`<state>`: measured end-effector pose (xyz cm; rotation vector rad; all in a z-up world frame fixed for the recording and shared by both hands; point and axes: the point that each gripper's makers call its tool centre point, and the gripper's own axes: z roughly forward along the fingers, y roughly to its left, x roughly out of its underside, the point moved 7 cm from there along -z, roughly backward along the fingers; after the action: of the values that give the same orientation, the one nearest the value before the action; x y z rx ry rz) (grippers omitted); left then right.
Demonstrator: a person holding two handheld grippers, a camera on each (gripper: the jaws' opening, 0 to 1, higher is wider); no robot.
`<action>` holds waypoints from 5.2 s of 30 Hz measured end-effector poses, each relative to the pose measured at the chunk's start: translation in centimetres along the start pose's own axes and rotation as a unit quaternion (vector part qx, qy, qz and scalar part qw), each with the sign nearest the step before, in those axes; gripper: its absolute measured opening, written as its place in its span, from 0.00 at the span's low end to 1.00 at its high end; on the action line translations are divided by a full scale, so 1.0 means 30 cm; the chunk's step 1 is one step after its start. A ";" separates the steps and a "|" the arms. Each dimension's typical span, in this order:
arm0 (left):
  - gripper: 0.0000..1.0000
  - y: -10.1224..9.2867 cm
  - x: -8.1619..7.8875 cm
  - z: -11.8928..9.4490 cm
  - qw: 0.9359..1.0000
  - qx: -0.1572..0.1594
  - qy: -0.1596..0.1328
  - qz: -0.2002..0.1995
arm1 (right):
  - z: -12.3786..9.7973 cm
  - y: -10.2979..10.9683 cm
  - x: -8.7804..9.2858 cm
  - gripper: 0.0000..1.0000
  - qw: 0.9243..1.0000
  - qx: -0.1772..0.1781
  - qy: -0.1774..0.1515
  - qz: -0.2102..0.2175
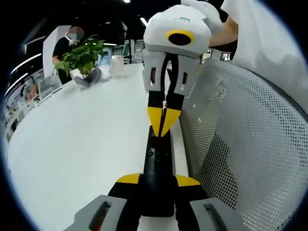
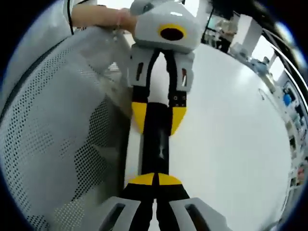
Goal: Press the specified remote control buttons in sequence, fully releasing each button before pressing the next.
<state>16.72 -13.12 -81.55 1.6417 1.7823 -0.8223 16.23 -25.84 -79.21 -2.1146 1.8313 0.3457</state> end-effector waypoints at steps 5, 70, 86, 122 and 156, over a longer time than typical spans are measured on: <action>0.24 -0.001 -0.001 -0.001 1.000 0.000 0.000 0.000 | 0.001 -0.005 -0.006 0.00 1.000 -0.004 0.012 0.010; 0.24 -0.002 -0.001 -0.002 1.000 -0.001 0.002 0.000 | 0.020 0.005 0.014 0.00 0.982 0.027 -0.159 0.099; 0.25 -0.001 -0.002 -0.002 1.000 0.001 0.001 0.004 | 0.025 0.015 -0.026 0.00 0.987 0.041 -0.083 -0.135; 0.24 -0.002 -0.001 -0.002 1.000 -0.002 0.002 0.000 | 0.043 0.062 -0.070 0.00 0.994 0.044 -0.103 0.016; 0.24 -0.005 -0.002 -0.004 1.000 -0.003 0.010 0.006 | 0.046 0.070 -0.087 0.00 0.996 0.070 -0.047 0.029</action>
<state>16.57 -13.07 -81.40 1.6606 1.7840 -0.7961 13.81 -23.17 -79.64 -1.9225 1.8115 0.3143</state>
